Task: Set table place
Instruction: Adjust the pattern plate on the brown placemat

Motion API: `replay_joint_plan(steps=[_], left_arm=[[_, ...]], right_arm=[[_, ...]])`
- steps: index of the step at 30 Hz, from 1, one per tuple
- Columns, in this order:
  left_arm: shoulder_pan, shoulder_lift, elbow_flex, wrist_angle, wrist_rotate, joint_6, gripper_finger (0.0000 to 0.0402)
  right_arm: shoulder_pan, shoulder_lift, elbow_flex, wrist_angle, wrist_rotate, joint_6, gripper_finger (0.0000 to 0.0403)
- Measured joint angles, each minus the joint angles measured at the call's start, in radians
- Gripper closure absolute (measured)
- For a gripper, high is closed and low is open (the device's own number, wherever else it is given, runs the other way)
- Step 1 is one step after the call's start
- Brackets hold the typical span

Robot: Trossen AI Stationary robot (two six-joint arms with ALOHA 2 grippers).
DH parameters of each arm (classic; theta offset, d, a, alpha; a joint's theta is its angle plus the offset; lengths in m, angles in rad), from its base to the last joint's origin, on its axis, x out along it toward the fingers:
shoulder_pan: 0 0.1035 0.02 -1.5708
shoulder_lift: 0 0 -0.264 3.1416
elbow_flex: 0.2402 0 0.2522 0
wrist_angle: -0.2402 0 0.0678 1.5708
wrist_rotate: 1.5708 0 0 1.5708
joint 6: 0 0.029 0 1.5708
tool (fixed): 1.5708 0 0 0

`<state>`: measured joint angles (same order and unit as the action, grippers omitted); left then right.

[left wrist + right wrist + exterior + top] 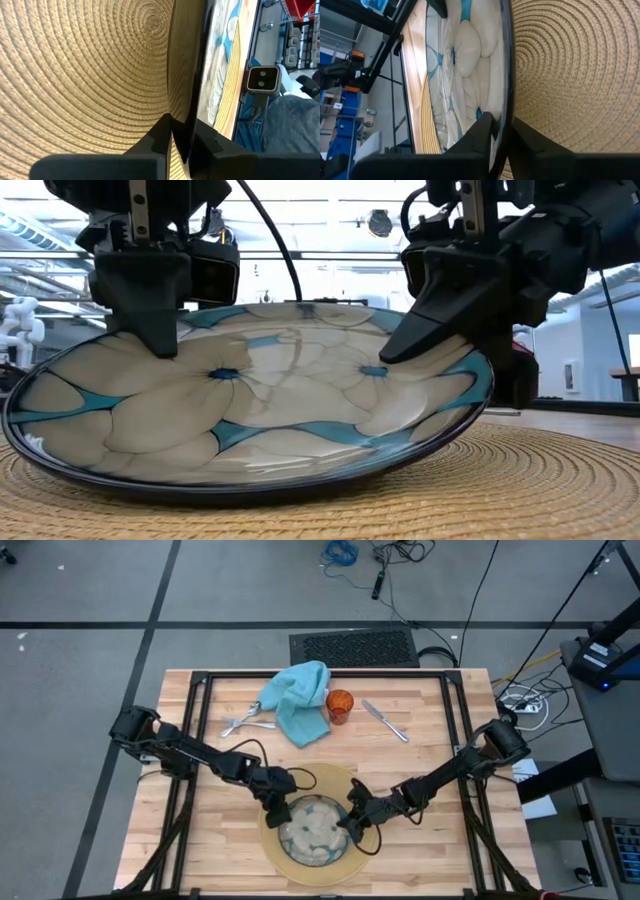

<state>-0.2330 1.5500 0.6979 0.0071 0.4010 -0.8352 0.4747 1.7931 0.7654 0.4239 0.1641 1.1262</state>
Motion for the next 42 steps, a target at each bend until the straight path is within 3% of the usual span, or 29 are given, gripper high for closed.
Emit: replay_joint_plan(steps=[17,21,30,35,42], left_arm=[[-0.006,0.000,-0.001,-0.009,-0.025,0.031,0.0376],[-0.006,0.001,-0.003,-0.021,-0.036,0.043,0.0374],[-0.007,0.004,-0.009,-0.069,-0.056,0.060,0.0290],[-0.006,0.004,-0.007,-0.062,-0.064,0.059,0.0257],[-0.005,0.003,-0.006,-0.065,-0.064,0.059,0.0246]], right_arm=[[0.000,-0.001,-0.003,-0.005,-0.018,-0.027,0.0356],[0.000,-0.012,-0.004,-0.008,-0.025,-0.052,0.0331],[0.005,-0.039,-0.005,-0.086,-0.023,-0.038,0.0262],[0.004,-0.040,-0.006,-0.078,-0.014,-0.038,0.0257],[0.007,-0.040,-0.005,-0.078,-0.007,-0.038,0.0259]])
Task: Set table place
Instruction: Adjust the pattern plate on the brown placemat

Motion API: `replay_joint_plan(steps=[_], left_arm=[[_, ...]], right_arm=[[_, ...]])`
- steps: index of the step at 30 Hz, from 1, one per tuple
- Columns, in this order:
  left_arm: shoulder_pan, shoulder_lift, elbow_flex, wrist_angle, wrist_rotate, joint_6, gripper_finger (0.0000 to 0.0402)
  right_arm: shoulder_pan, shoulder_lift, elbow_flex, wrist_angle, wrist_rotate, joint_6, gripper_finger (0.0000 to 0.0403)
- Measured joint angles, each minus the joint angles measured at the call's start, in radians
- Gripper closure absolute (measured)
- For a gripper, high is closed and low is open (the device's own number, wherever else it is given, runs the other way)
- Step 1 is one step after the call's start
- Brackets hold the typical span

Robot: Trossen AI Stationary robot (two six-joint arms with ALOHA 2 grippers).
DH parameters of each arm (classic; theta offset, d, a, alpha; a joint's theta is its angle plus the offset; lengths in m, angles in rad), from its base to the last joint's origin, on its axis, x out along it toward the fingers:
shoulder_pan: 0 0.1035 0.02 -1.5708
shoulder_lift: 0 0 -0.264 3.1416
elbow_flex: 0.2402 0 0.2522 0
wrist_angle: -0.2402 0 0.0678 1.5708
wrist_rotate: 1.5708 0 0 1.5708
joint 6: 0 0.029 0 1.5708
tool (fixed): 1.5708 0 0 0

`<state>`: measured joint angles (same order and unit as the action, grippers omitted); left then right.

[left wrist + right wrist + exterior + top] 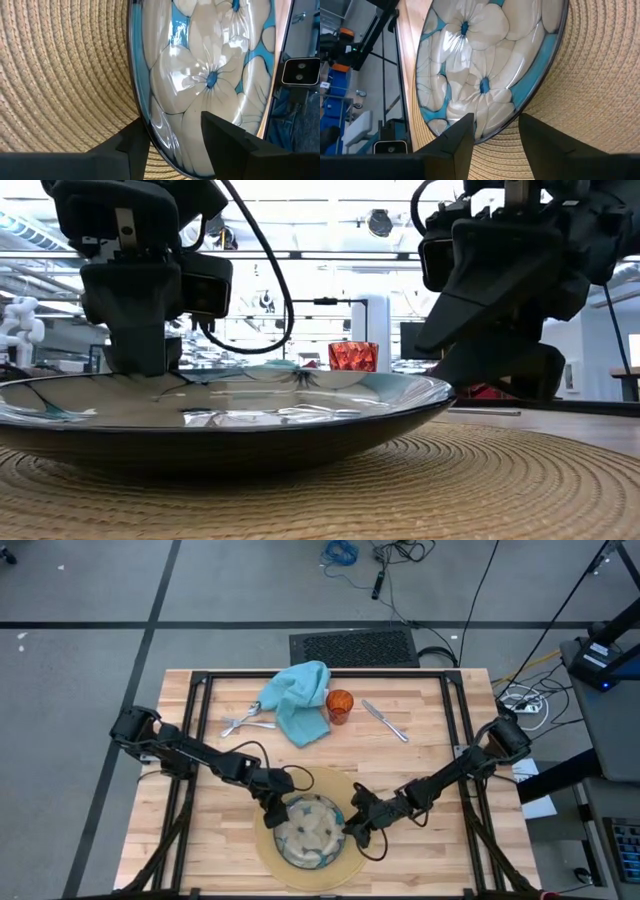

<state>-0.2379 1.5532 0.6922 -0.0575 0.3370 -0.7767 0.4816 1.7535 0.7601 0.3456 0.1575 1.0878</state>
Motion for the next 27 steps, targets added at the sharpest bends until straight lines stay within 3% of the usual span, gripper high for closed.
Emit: replay_joint_plan(steps=[17,27], left_arm=[[0.042,-0.002,0.002,-0.022,-0.008,0.054,0.0245],[0.042,-0.003,0.100,-0.289,-0.141,0.191,0.0245]], right_arm=[[0.005,-0.108,0.001,-0.058,0.063,-0.087,0.0259],[0.005,-0.112,0.001,-0.092,0.086,-0.126,0.0259]])
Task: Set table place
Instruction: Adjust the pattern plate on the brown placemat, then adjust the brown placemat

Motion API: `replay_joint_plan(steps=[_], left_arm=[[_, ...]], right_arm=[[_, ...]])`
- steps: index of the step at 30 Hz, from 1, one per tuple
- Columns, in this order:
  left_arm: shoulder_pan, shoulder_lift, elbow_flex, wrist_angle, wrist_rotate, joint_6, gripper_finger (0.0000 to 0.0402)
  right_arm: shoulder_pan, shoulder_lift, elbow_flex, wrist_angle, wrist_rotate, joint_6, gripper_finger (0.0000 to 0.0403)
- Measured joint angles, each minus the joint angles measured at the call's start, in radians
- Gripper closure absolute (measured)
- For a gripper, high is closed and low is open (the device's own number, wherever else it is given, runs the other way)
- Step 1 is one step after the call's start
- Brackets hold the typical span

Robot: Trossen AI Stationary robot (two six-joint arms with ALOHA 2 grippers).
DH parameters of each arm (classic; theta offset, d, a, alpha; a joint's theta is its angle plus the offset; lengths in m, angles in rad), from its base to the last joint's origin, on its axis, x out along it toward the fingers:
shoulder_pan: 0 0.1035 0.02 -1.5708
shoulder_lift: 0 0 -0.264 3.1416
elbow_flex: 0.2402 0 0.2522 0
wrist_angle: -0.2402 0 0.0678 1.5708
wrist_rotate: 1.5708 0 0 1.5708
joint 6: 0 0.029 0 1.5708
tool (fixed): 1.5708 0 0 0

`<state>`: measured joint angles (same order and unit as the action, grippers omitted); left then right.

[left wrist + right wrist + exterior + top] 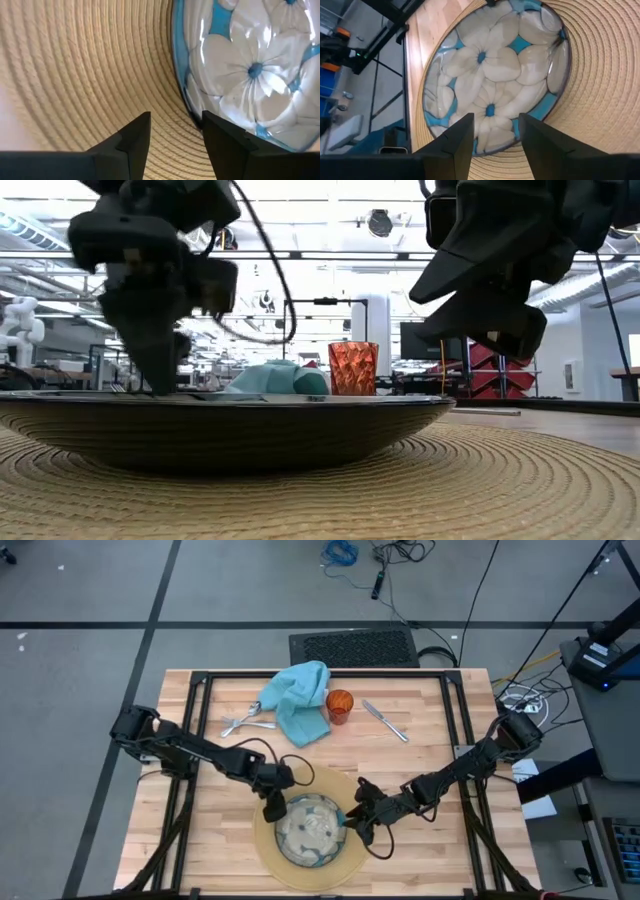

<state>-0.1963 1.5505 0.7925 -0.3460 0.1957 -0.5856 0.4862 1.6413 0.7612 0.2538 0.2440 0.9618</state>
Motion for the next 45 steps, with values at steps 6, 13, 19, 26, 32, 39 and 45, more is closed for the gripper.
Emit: replay_joint_plan(steps=[6,13,19,26,32,39,45], left_arm=[[0.000,0.000,0.136,-0.252,-0.140,0.132,0.0245],[0.000,-0.064,0.226,-0.422,-0.310,0.158,0.0250],[0.000,-0.221,0.249,-0.422,-0.354,0.147,0.0285],[-0.001,-0.293,0.212,-0.447,-0.297,0.120,0.0393],[-0.023,-0.294,0.212,-0.437,-0.333,0.122,0.0400],[-0.036,-0.294,0.212,-0.442,-0.346,0.128,0.0401],[-0.051,-0.294,0.212,-0.445,-0.345,0.147,0.0401]], right_arm=[[-0.003,0.000,0.001,-0.134,0.000,-0.005,0.0259],[0.000,0.000,0.000,-0.194,0.000,-0.023,0.0326],[0.000,0.000,0.000,-0.159,-0.042,-0.108,0.0395],[0.000,0.000,0.000,-0.166,-0.174,-0.144,0.0402],[-0.026,0.000,0.000,-0.274,-0.198,-0.140,0.0403],[-0.061,0.000,0.000,-0.258,-0.263,-0.173,0.0403],[-0.081,0.042,0.000,-0.290,-0.277,-0.181,0.0403]])
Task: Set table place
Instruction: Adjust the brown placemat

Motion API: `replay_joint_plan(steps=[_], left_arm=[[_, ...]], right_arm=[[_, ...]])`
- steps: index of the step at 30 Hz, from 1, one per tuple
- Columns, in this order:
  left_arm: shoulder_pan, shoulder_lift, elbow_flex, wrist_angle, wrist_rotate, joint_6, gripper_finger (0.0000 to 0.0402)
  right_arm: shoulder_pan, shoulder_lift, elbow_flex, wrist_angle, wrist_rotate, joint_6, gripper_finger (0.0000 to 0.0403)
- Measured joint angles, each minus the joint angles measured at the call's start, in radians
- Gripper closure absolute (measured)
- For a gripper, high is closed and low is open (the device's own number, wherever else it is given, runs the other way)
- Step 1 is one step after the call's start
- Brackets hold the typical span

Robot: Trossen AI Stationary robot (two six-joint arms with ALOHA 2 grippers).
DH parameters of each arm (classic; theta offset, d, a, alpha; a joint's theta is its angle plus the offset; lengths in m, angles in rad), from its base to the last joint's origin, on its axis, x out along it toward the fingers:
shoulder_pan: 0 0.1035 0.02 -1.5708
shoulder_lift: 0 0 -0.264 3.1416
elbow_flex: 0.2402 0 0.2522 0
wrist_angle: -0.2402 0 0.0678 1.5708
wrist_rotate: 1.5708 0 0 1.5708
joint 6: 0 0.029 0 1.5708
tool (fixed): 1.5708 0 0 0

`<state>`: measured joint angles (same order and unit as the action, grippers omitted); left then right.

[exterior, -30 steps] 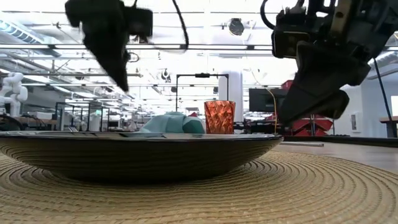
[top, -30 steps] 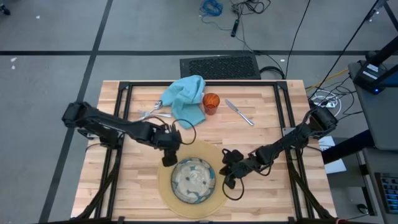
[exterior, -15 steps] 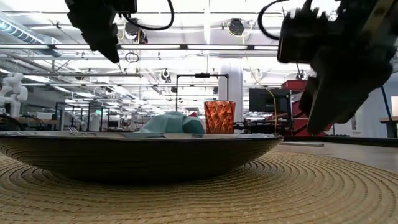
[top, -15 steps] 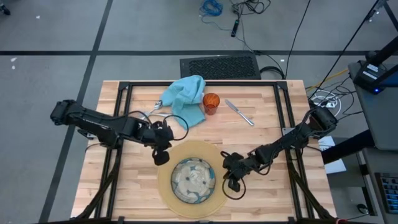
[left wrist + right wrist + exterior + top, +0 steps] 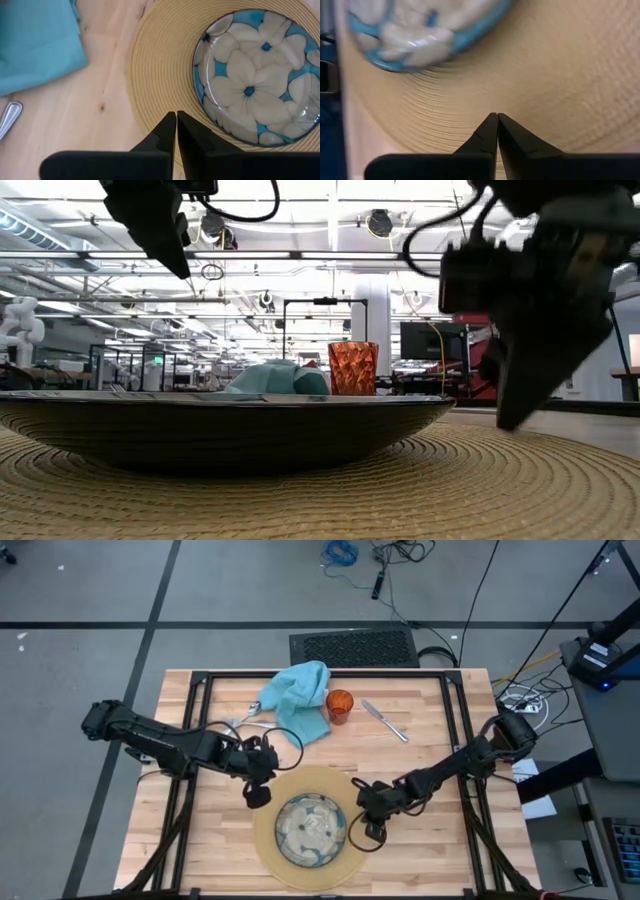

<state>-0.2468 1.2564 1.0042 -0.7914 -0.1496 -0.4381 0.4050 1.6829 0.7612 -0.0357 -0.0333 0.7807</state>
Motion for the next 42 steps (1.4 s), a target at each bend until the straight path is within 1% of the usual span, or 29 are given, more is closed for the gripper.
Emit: replay_joint_plan(steps=[5,11,17,22,27,33,36,38,42], left_arm=[[-0.008,0.000,0.000,-0.005,0.000,0.001,0.0401],[-0.018,0.000,0.000,-0.016,-0.001,0.002,0.0401],[-0.029,0.000,0.000,-0.016,-0.003,0.007,0.0401],[-0.033,0.000,0.000,-0.016,-0.004,0.009,0.0401],[-0.045,0.000,0.000,-0.016,-0.006,0.009,0.0401],[-0.067,0.000,0.000,-0.015,-0.006,0.007,0.0401],[-0.078,0.000,0.000,-0.015,-0.006,0.006,0.0401],[-0.084,0.000,0.000,-0.015,-0.006,0.001,0.0401],[-0.096,0.000,0.000,-0.016,-0.009,0.001,0.0401]], right_arm=[[-0.020,0.043,0.005,-0.003,-0.031,0.001,0.0403],[-0.046,0.044,0.008,-0.117,-0.024,0.008,0.0403],[-0.075,0.042,0.011,-0.187,0.016,0.038,0.0403],[-0.119,0.040,0.013,-0.249,0.099,0.050,0.0403],[-0.169,0.035,0.014,-0.287,0.125,0.033,0.0403],[-0.226,0.003,0.015,-0.429,0.215,0.020,0.0403],[-0.254,-0.014,0.015,-0.533,0.262,0.017,0.0403],[-0.264,-0.023,0.012,-0.553,0.269,0.003,0.0403],[-0.266,-0.032,0.010,-0.553,0.245,-0.001,0.0403]])
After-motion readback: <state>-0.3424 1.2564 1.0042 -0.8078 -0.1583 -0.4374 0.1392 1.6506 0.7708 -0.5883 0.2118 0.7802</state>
